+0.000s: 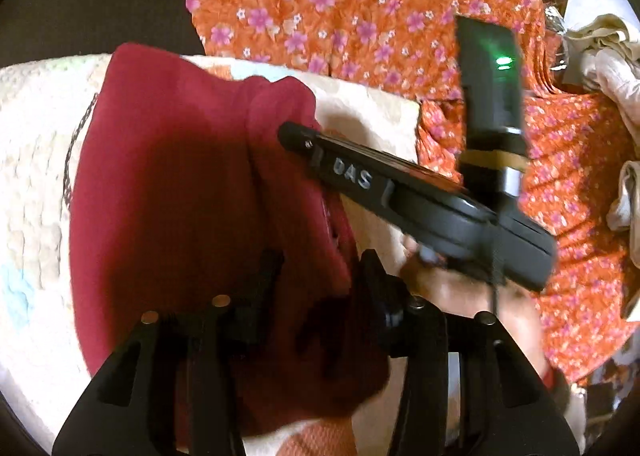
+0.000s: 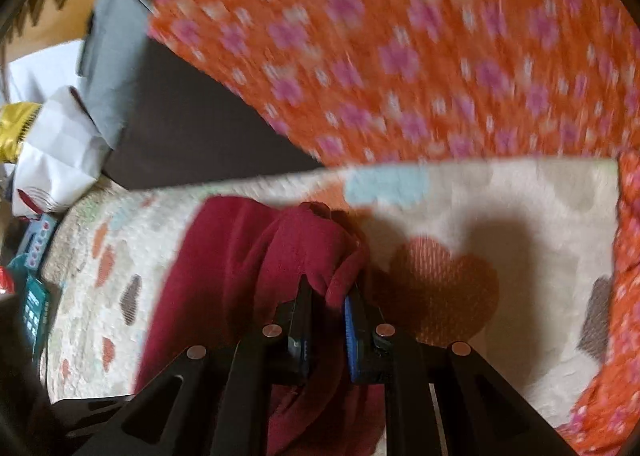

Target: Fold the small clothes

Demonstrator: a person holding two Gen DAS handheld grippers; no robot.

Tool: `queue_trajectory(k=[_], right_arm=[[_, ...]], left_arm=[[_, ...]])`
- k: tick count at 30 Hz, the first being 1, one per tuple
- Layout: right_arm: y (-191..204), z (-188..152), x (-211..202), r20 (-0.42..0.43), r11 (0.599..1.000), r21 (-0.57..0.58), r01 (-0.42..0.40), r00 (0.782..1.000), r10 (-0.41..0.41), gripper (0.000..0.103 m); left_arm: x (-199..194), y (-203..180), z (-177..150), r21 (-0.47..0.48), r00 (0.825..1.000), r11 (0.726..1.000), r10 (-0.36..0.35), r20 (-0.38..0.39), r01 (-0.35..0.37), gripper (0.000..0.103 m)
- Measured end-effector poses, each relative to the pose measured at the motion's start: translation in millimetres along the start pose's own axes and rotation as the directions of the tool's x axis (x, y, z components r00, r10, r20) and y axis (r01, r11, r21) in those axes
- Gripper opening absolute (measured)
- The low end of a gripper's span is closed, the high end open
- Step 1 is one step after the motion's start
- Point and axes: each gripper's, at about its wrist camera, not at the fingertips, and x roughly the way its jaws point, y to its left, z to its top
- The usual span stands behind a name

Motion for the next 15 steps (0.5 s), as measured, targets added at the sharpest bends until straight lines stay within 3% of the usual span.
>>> queue_trajectory(k=[2, 3, 6, 9, 11, 15], right_arm=[[-8, -2, 0, 0.02, 0.999, 0.032, -0.015, 1.0, 0.014, 0.016], [-15, -3, -4, 0.026, 0.997, 0.072, -0.018, 1.0, 0.017, 0.022], [-28, -5, -26, 0.053, 0.993, 0.117, -0.022, 0.998, 0.016, 0.023], [-30, -13, -55, 0.076, 0.992, 0.11, -0.054, 0.996, 0.046, 0.024], [-20, -22, -70, 0.066, 0.995, 0.079, -0.059, 0.996, 0.053, 0.024], [17, -49, -84, 0.055, 0.993, -0.023, -0.12, 0.991, 0.121, 0.024]], left_arm=[[-14, 0, -6, 0.018, 1.0, 1.0, -0.011, -0.006, 0.011, 0.062], [-24, 0, -10, 0.028, 1.0, 0.999, -0.022, -0.004, 0.022, 0.072], [-50, 8, -20, 0.071, 0.999, 0.997, -0.032, 0.008, 0.031, 0.074], [-69, 25, -31, 0.106, 0.998, 0.992, 0.062, 0.033, -0.065, 0.074], [-73, 40, -39, 0.106, 0.987, 0.982, 0.153, 0.04, -0.156, 0.074], [-61, 60, -52, 0.062, 0.976, 0.974, 0.217, 0.015, -0.217, 0.074]])
